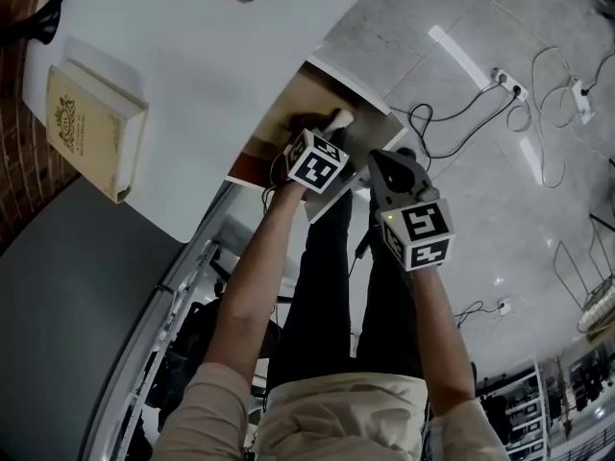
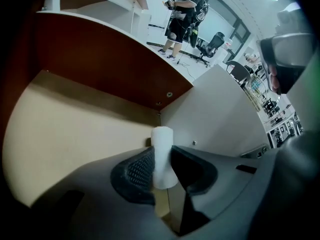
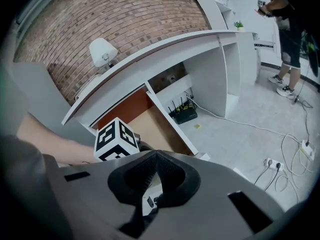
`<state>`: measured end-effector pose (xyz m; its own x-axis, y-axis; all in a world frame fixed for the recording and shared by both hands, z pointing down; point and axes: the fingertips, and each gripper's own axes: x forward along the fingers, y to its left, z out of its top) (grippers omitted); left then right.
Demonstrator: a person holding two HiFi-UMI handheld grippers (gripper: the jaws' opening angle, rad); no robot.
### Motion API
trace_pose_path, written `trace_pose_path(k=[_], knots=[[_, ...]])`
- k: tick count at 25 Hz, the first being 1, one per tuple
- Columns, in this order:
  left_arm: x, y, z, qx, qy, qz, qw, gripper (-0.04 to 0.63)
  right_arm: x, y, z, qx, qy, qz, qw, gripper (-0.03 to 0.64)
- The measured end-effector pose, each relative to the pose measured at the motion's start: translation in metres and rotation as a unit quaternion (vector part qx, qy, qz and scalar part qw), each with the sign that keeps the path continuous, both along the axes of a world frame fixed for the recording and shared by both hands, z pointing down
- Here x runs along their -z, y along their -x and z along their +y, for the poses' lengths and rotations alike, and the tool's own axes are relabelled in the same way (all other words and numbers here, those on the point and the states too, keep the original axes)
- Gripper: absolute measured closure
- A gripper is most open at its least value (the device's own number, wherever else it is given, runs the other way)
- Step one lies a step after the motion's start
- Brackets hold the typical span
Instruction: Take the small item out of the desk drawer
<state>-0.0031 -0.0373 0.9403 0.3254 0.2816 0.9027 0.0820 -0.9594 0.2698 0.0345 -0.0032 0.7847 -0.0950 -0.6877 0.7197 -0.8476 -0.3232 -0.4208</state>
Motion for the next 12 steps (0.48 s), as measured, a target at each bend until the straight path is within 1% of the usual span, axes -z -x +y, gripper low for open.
trace_pose_path(k=[4,7,12], knots=[[0.014,-0.001,-0.008,0.024,-0.002,0.006,0.9997,0.480,0.011,-0.005,0.006,-0.010,0.005,0.005,1.000,0.594],[0.026,0.001,-0.010,0.028,-0.006,0.014,0.9995,0.480,0.016,-0.005,0.012,-0.022,0.009,0.003,1.000,0.593],[0.055,0.005,-0.014,0.043,-0.014,0.026,0.9986,0.480,0.031,0.001,0.014,0.001,0.005,0.009,1.000,0.594]])
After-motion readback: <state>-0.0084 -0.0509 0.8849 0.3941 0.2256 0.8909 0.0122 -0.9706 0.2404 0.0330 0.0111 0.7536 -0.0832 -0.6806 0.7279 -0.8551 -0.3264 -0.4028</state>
